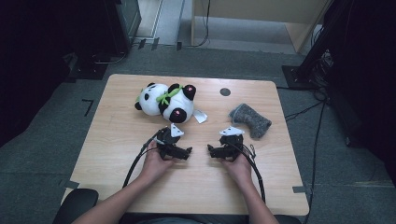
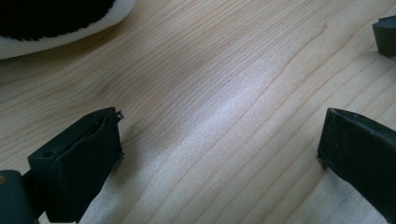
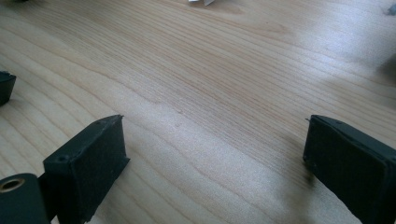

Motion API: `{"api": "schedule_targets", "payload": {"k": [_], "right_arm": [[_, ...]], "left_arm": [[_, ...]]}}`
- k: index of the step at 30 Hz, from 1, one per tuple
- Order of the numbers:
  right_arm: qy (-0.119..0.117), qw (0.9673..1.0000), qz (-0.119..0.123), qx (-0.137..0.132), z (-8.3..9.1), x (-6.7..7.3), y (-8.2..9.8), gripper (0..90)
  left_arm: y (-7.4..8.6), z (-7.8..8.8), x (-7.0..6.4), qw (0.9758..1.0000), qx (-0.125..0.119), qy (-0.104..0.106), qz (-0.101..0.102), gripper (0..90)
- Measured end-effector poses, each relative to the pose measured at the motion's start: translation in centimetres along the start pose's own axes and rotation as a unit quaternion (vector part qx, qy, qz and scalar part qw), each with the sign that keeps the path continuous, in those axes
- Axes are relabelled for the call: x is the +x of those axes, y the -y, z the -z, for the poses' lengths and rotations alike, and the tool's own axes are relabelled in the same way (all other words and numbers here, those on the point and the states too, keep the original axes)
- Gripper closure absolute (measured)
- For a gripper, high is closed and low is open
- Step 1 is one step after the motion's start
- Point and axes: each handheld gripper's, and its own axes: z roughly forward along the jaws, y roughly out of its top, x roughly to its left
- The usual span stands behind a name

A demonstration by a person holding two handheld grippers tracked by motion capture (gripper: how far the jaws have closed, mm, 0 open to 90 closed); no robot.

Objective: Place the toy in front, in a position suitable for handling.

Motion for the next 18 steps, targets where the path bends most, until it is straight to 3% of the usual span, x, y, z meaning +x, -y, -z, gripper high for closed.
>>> {"api": "schedule_targets", "payload": {"k": [4,7,11,13,14,17,18], "right_arm": [[0.016,0.9997,-0.016,0.0,-0.1,0.4,-0.1,5.8],[0.023,0.9994,-0.025,-0.005,0.1,0.7,-0.2,18.4],[0.016,0.9997,-0.018,0.002,0.2,0.9,-0.4,22.2],[0.014,0.9997,-0.012,0.014,0.4,0.7,-0.6,24.0],[0.017,0.9997,-0.01,0.015,0.6,0.6,-0.7,24.2],[0.014,0.9997,-0.012,0.012,0.9,0.4,-0.8,24.9],[0.003,0.9998,-0.021,0.002,1.4,0.1,-0.9,28.4]], "left_arm": [[0.0,0.0,0.0,1.0,0.0,0.003,-0.003,0.0],[0.1,0.3,0.3,0.9997,-0.012,0.014,-0.013,8.8],[0.0,0.5,0.5,0.9997,-0.01,0.018,-0.011,15.5],[-0.1,0.7,0.6,0.9996,-0.006,0.027,-0.007,18.4],[-0.3,1.0,0.8,0.999,-0.005,0.043,-0.004,23.4],[-0.5,1.5,0.9,0.9989,-0.01,0.046,-0.008,24.4],[-0.7,1.8,0.9,0.9988,-0.011,0.046,-0.014,24.4]]}}
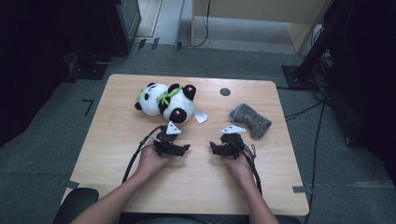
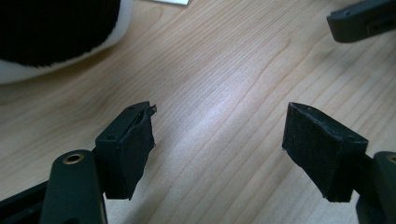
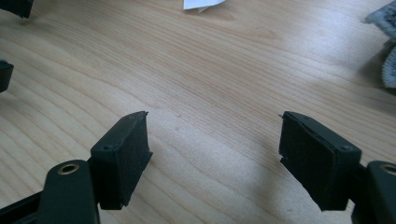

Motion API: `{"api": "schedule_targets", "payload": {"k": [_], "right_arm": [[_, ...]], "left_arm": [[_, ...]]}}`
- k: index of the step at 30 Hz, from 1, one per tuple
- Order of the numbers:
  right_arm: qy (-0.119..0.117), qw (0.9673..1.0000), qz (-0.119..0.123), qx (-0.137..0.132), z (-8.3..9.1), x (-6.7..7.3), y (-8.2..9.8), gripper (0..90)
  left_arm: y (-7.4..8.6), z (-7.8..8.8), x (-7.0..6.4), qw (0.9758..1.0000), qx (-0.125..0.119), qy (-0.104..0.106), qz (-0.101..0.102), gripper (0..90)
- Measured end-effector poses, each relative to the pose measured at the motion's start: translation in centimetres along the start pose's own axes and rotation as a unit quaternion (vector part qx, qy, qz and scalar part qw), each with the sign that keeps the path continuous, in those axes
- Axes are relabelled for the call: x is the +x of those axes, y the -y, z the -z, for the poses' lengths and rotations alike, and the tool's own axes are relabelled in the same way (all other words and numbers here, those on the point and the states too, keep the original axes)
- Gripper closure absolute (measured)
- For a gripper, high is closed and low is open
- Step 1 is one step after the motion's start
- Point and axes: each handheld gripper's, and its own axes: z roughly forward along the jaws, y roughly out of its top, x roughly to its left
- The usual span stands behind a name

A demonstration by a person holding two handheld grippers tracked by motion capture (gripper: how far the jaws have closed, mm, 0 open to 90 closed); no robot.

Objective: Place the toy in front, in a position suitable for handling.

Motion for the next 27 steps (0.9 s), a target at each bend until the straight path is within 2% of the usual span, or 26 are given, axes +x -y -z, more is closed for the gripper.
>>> {"api": "schedule_targets", "payload": {"k": [2,3,6,8,10,11,12,14,16,19,21,22,23,25,26,27], "right_arm": [[-0.012,0.9999,-0.008,-0.006,0.3,-0.2,-0.1,30.6],[-0.016,0.9998,-0.008,-0.01,0.4,-0.2,-0.1,30.6],[-0.005,0.9999,0.002,-0.015,0.9,-0.3,-0.3,30.5],[-0.004,0.9998,-0.001,-0.017,1.1,-0.4,-0.4,30.6],[-0.009,0.9994,-0.017,-0.03,1.7,-0.7,-0.7,32.9],[-0.009,0.9994,-0.017,-0.03,1.7,-0.7,-0.7,32.9],[-0.018,0.9994,-0.018,-0.023,1.8,-0.9,-1.0,33.1],[-0.033,0.9993,-0.018,-0.006,1.8,-1.2,-1.3,34.3],[-0.04,0.9989,-0.023,0.0,1.9,-1.6,-1.3,36.9],[-0.038,0.9991,-0.021,0.001,2.2,-2.0,-1.3,38.4],[-0.032,0.9993,-0.016,-0.007,2.6,-2.2,-1.4,39.2],[-0.032,0.9993,-0.016,-0.007,2.6,-2.2,-1.4,39.2],[-0.026,0.9994,-0.006,-0.022,2.8,-2.3,-1.3,39.2],[-0.019,0.9996,0.0,-0.022,2.9,-2.3,-1.3,40.2],[-0.008,0.9998,0.005,-0.016,2.9,-2.3,-1.2,41.0],[-0.009,0.9999,-0.01,-0.008,2.9,-2.7,-1.2,44.0]], "left_arm": [[-0.2,0.4,0.1,1.0,-0.001,0.0,-0.004,24.7],[-0.4,0.8,0.3,1.0,-0.003,0.008,0.0,24.9],[-0.6,1.4,0.9,0.9997,-0.007,0.018,0.012,25.0],[-0.7,1.6,1.1,0.9996,-0.009,0.019,0.016,25.0],[-1.0,2.4,1.6,0.9992,-0.023,0.024,0.02,28.2],[-1.0,2.4,1.6,0.9992,-0.023,0.024,0.02,29.3],[-1.1,2.9,1.9,0.999,-0.029,0.026,0.019,29.4],[-1.3,3.3,2.2,0.9991,-0.026,0.031,0.015,31.0],[-1.4,3.6,2.6,0.9987,-0.024,0.04,0.021,31.4],[-1.6,4.2,3.4,0.9982,-0.022,0.049,0.027,32.6],[-1.7,4.6,3.9,0.9979,-0.023,0.056,0.024,30.9],[-1.7,4.6,3.9,0.9979,-0.023,0.056,0.024,30.5],[-1.8,5.0,4.2,0.998,-0.024,0.054,0.022,30.5],[-1.8,5.1,4.4,0.9982,-0.023,0.052,0.019,32.2],[-1.8,5.3,4.7,0.9984,-0.024,0.047,0.021,32.2],[-1.9,5.6,5.0,0.9984,-0.027,0.045,0.022,32.0]]}}
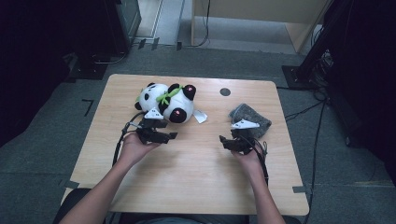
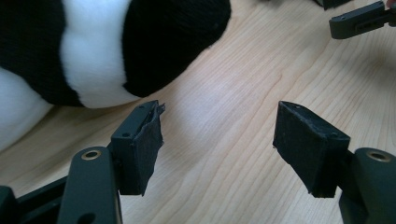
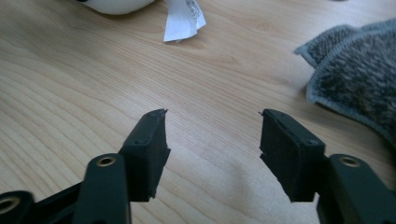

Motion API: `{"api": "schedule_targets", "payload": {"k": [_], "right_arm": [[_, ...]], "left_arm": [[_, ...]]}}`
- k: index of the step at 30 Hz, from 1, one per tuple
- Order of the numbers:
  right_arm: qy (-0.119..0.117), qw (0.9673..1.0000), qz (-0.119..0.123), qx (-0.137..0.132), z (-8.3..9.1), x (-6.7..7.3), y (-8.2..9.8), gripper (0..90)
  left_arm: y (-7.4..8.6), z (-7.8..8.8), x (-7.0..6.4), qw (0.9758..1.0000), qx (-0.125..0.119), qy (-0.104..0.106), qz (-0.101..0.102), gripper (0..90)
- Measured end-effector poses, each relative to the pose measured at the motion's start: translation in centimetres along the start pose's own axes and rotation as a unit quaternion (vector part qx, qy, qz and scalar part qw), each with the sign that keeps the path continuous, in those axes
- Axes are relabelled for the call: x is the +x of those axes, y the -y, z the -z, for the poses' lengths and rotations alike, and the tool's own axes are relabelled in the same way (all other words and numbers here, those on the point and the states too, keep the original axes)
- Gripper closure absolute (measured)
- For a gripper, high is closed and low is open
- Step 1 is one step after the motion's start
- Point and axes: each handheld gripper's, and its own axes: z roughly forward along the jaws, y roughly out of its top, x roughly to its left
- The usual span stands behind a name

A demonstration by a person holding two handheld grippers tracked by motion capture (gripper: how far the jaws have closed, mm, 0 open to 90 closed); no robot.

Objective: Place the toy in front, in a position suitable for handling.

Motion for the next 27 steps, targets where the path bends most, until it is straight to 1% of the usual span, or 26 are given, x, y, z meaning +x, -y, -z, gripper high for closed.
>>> {"api": "schedule_targets", "payload": {"k": [1,2,3,4,5,6,7,8,9,10,11,12,13,14,15,17,18,19,20,21,24,25,26,27], "right_arm": [[-0.003,1.0,-0.007,-0.001,0.0,-0.2,0.0,44.0],[-0.003,1.0,-0.007,-0.001,0.0,-0.2,0.0,44.0],[0.0,0.9999,-0.01,-0.004,0.1,-0.5,0.1,44.0],[0.0,1.0,-0.008,-0.003,0.1,-0.6,0.0,44.2],[0.0,1.0,-0.008,-0.003,0.1,-0.6,0.0,44.2],[0.0,0.9999,-0.01,0.002,0.3,-0.7,-0.1,44.1],[-0.002,0.9999,-0.012,0.0,0.6,-0.9,-0.6,44.1],[-0.002,0.9999,-0.012,-0.006,0.9,-0.9,-0.8,44.1],[-0.002,0.9999,-0.012,-0.006,0.9,-0.9,-0.8,44.1],[-0.003,0.9999,-0.011,-0.011,1.1,-1.0,-1.0,44.1],[-0.009,0.9997,-0.017,-0.017,1.3,-1.4,-0.9,44.2],[-0.009,0.9997,-0.018,-0.016,1.3,-1.6,-0.9,44.1],[-0.009,0.9997,-0.018,-0.016,1.3,-1.6,-0.9,44.1],[-0.009,0.9997,-0.021,-0.01,1.3,-2.0,-0.8,44.1],[-0.009,0.9997,-0.02,-0.008,1.3,-2.1,-0.8,44.1],[-0.009,0.9998,-0.019,-0.002,1.4,-2.4,-1.1,45.9],[-0.011,0.9997,-0.019,-0.002,1.5,-2.5,-1.2,45.9],[-0.011,0.9997,-0.019,-0.002,1.5,-2.5,-1.2,45.9],[-0.013,0.9997,-0.023,0.0,1.5,-2.9,-1.4,45.1],[-0.013,0.9997,-0.023,0.0,1.5,-2.9,-1.4,45.1],[-0.011,0.9998,-0.019,0.0,1.3,-3.6,-1.4,47.1],[-0.011,0.9998,-0.019,0.0,1.3,-3.6,-1.4,47.1],[-0.015,0.9997,-0.019,0.001,1.4,-3.8,-1.4,47.5],[-0.012,0.9997,-0.019,0.0,1.3,-4.0,-1.5,47.0]], "left_arm": [[0.0,0.0,0.0,1.0,0.0,0.0,0.0,32.0],[-0.2,0.2,0.2,1.0,-0.001,-0.005,-0.002,32.0],[-0.3,0.4,0.3,1.0,-0.003,-0.006,-0.002,31.9],[-0.6,0.7,0.6,0.9999,-0.005,-0.011,0.002,31.9],[-0.6,0.7,0.6,0.9999,-0.005,-0.011,0.002,32.1],[-0.7,0.9,0.9,0.9999,-0.008,-0.009,0.007,32.1],[-0.8,0.9,1.1,0.9999,-0.009,-0.009,0.008,32.5],[-0.9,1.0,1.6,0.9999,-0.004,-0.01,0.007,32.6],[-0.9,1.0,1.6,0.9999,-0.004,-0.01,0.007,32.6],[-1.0,1.1,1.8,0.9999,-0.006,-0.006,0.012,32.6],[-1.2,1.2,2.2,0.9998,-0.008,-0.001,0.016,32.7],[-1.2,1.2,2.3,0.9999,-0.01,-0.004,0.01,32.9],[-1.2,1.2,2.3,0.9999,-0.01,-0.004,0.01,32.9],[-1.2,1.4,2.5,0.9998,-0.02,-0.003,0.007,33.4],[-1.2,1.4,2.7,0.9998,-0.018,0.003,0.012,34.7],[-1.3,1.4,2.9,0.9998,-0.014,0.003,0.014,35.1],[-1.4,1.5,3.0,0.9999,-0.013,-0.001,0.011,35.2],[-1.5,1.5,3.2,0.9998,-0.015,0.0,0.012,35.2],[-1.6,1.6,3.4,0.9997,-0.018,0.003,0.018,35.7],[-1.7,1.6,3.5,0.9997,-0.017,0.002,0.018,35.7],[-2.0,1.8,4.1,0.9996,-0.019,0.002,0.022,36.0],[-2.0,1.8,4.1,0.9996,-0.019,0.002,0.022,36.0],[-2.2,1.8,4.3,0.9996,-0.016,0.003,0.025,36.0],[-2.4,1.8,4.5,0.9996,-0.017,0.004,0.024,35.7]]}}
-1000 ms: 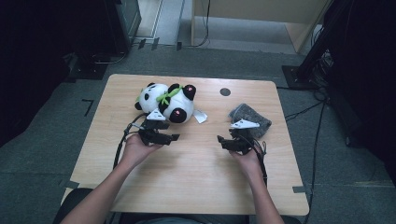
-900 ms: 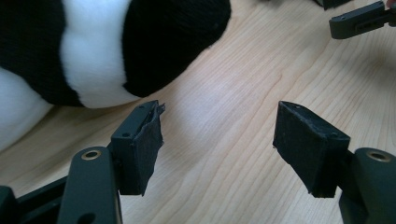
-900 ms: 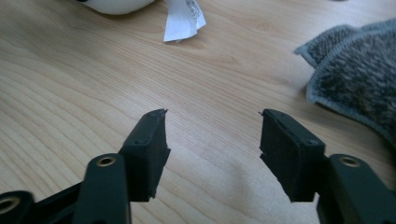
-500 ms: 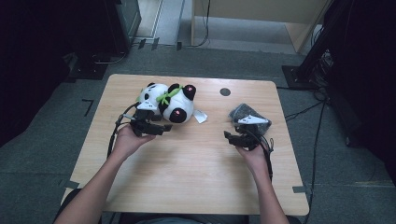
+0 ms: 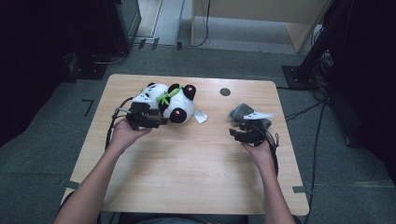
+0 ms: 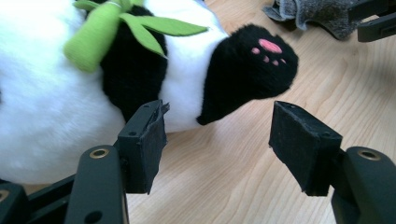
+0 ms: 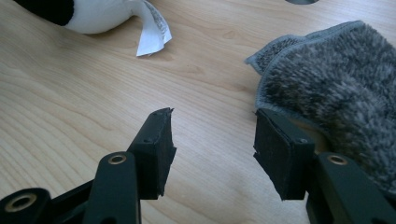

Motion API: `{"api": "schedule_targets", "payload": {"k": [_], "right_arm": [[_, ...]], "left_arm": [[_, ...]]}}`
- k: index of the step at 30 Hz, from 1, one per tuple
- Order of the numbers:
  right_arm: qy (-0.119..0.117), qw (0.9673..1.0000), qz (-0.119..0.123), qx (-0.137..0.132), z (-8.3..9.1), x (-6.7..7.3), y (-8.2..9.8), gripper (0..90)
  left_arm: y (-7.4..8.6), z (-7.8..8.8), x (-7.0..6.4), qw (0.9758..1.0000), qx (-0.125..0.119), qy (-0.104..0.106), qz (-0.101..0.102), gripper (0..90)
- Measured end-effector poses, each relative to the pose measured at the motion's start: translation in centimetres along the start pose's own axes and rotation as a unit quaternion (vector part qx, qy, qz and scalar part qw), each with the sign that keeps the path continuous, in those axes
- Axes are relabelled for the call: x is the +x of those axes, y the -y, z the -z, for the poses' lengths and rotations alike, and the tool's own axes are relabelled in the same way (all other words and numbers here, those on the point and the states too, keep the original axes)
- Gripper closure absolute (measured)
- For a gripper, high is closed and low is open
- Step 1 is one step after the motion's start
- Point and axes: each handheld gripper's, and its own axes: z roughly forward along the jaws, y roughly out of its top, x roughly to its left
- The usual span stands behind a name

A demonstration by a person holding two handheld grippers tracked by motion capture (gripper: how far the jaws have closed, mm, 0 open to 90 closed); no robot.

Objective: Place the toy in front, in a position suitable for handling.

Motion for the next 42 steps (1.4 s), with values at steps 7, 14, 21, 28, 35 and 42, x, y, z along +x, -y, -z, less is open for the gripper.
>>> {"api": "schedule_targets", "payload": {"k": [7,14,21,28,35,42], "right_arm": [[0.014,0.9998,0.003,-0.01,0.2,-1.5,-0.4,46.0],[0.03,0.9994,-0.011,-0.015,0.2,-3.0,-0.1,41.4],[0.04,0.9987,-0.017,-0.027,0.2,-4.3,-0.2,41.6],[0.046,0.998,-0.034,-0.026,-0.1,-5.4,0.2,42.8],[0.052,0.9975,-0.04,-0.027,0.1,-5.6,0.4,43.5],[0.055,0.9965,-0.055,-0.029,0.4,-6.3,0.9,45.9]], "left_arm": [[-1.7,0.0,1.3,0.9999,-0.013,-0.005,0.001,34.6],[-3.1,-0.2,2.7,0.9996,-0.015,-0.025,0.001,31.3],[-4.1,-1.3,4.1,0.9992,-0.018,-0.036,-0.001,25.6],[-4.2,-2.5,4.7,0.9996,-0.019,-0.019,-0.003,23.0],[-4.0,-3.8,4.0,0.9991,0.007,-0.03,-0.029,25.7],[-3.0,-4.3,3.7,0.9981,-0.004,-0.045,-0.041,51.1]]}}
